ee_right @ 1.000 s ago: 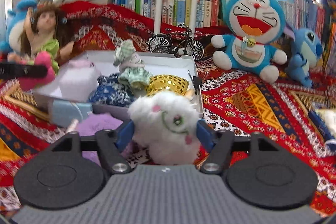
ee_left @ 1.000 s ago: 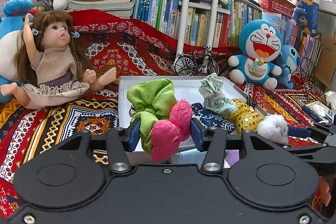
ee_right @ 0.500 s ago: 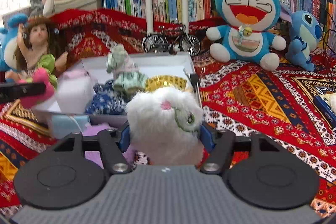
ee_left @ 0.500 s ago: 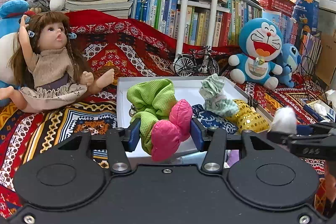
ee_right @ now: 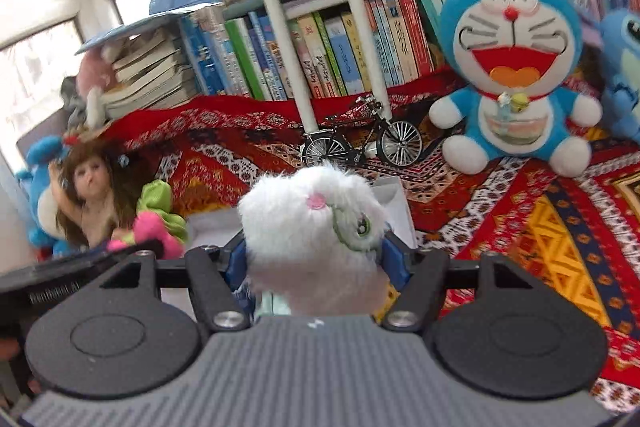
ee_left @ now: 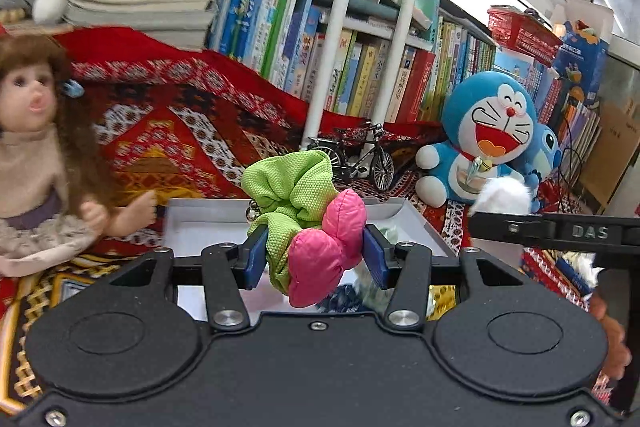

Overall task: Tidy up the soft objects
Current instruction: 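Carry the scrunchie and white plush into the white box and open both tools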

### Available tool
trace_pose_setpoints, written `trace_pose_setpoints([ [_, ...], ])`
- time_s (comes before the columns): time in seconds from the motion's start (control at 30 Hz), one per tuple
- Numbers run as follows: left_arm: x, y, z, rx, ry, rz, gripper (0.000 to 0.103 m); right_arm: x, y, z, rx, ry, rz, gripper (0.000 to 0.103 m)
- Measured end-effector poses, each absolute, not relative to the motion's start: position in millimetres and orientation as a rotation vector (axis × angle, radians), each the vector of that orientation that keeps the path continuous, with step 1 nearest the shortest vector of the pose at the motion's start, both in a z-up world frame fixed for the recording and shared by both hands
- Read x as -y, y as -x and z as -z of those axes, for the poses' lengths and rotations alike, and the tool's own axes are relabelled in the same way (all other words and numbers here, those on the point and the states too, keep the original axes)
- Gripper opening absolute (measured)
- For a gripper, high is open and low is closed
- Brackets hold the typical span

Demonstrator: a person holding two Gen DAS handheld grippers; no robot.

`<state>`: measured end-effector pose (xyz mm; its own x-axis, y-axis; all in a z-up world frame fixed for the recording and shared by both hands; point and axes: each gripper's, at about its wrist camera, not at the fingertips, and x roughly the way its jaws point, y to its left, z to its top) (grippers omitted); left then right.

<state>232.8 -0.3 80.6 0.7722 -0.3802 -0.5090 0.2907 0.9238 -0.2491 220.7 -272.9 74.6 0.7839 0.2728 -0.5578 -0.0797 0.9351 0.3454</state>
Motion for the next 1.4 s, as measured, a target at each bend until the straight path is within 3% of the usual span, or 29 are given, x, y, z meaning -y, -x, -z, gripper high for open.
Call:
trace_pose_setpoints([
  [0.4,30,-266,-48,-0.662,0.107,0.352,0.048,264,-267,-38,-0.727,-0.336,-0.152,0.072],
  [0.6,33,-269,-37,-0.687,0.108,0.346,0.053,259,-270,-31,-0.744,-0.334,-0.151,0.074],
  [0.7,33,-268,-35,-0.684,0.110,0.344,0.054,259,-268,-28,-0.736,-0.345,-0.158,0.079],
  [1.03,34,-250,-48,-0.647,0.088,0.367,0.075,261,-250,-38,-0.703,-0.356,-0.190,0.081],
  [1.4,36,-192,-70,-0.564,0.013,0.396,0.086,255,-193,-65,-0.593,-0.251,-0.238,0.086],
])
